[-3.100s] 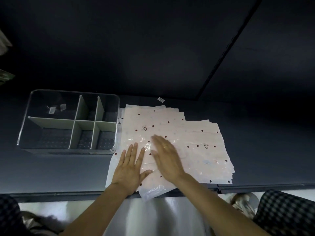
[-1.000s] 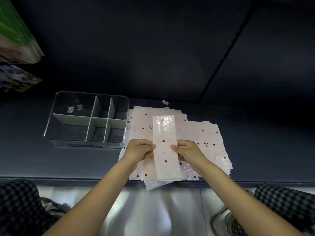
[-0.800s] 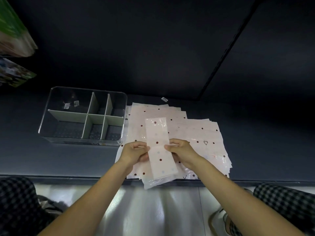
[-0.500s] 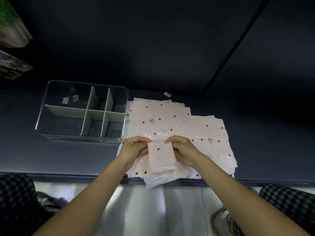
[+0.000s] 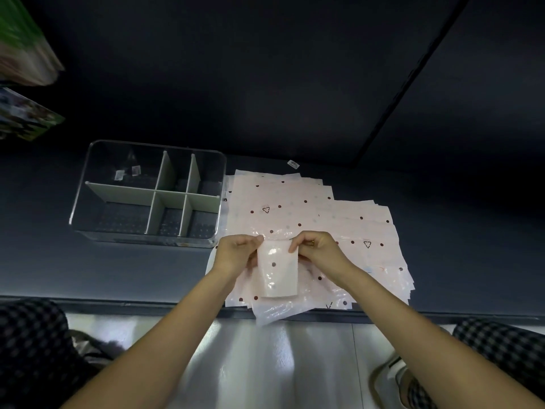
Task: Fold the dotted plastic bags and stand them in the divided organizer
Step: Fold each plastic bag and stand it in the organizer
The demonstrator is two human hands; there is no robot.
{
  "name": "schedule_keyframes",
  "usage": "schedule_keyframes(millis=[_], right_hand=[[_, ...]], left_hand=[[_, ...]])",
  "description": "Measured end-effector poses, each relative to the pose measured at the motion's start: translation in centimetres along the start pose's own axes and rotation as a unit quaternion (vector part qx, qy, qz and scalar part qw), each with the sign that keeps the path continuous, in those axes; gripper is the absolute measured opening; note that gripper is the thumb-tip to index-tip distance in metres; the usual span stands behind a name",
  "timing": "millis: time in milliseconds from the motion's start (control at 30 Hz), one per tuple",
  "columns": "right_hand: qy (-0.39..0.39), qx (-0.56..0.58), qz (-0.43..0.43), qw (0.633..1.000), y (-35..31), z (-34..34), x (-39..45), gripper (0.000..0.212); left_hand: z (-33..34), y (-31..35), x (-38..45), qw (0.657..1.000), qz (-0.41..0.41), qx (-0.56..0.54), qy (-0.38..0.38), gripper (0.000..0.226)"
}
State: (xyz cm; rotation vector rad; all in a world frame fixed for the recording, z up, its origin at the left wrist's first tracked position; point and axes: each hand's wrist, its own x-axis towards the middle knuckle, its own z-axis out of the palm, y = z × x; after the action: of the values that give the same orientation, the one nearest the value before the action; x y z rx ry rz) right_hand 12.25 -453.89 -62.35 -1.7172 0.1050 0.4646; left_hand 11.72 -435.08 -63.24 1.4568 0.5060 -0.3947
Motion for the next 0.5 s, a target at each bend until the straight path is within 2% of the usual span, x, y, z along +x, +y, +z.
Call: schedule_keyframes(millis=[100,200,267,333,400,500], right_hand=[[-0.016,-0.05,-0.023,0.998,-1.7,-0.2,-0.5,0.032],[-0.094,-0.2,-0.081,0.972,-4.3,0.4,-1.2,0.027],[-0.139,-0.3,-0.098,0.939,-5.7,1.0,-1.7,0.017],[-0.155,-0.311,-0.074,0.935,-6.9,1.0,-2.4,0.03],[-0.164,-0.273,-0.053,0.947,-7.8,0.5,-3.2,0.039],[-0.189,-0.23,-0.028,0.954,-9.0,0.3,-4.3,0.034]], left_hand=[[0.0,1.5,-0.9,0.982,0.137,0.123,0.037,0.015],[0.3,3.2,-2.9,0.91,0.282,0.303,0.016,0.01],[0.2,4.5,-4.2,0.878,0.336,0.341,-0.009,0.011],[-0.4,6.0,-5.2,0.861,0.375,0.343,-0.015,0.011],[-1.4,7.5,-5.8,0.867,0.386,0.315,-0.021,0.01],[-3.0,8.6,-6.1,0.924,0.297,0.221,-0.102,0.012]])
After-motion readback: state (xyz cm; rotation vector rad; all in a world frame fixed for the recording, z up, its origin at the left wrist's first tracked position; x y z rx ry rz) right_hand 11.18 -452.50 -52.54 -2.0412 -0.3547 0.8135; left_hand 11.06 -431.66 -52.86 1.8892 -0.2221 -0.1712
